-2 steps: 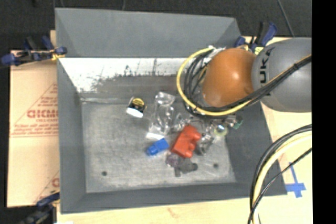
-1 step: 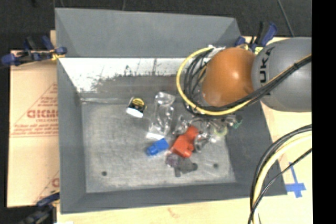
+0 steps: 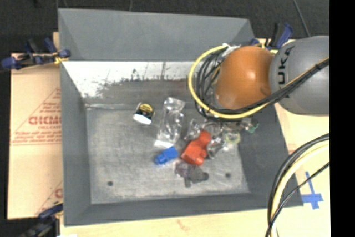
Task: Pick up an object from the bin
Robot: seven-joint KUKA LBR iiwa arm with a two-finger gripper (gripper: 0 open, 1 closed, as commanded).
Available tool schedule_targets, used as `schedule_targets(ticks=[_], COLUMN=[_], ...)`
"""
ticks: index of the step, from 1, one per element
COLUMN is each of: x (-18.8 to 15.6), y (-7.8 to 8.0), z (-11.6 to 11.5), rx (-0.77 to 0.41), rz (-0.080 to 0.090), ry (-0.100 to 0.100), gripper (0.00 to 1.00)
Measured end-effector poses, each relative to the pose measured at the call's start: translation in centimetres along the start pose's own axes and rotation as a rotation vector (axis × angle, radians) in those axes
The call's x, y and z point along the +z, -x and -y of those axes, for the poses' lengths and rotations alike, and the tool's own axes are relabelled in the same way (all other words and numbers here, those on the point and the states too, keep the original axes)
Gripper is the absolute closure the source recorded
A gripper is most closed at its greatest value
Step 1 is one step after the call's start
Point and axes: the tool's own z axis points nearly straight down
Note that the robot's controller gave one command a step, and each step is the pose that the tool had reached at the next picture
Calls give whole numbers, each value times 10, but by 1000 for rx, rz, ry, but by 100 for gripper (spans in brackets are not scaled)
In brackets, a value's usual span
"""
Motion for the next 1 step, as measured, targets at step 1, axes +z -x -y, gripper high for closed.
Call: schedule_targets(ticks=[1], x=[-91], y=[2], z=[3], rx=[4], rz=[2], ry=[-4], gripper=[100])
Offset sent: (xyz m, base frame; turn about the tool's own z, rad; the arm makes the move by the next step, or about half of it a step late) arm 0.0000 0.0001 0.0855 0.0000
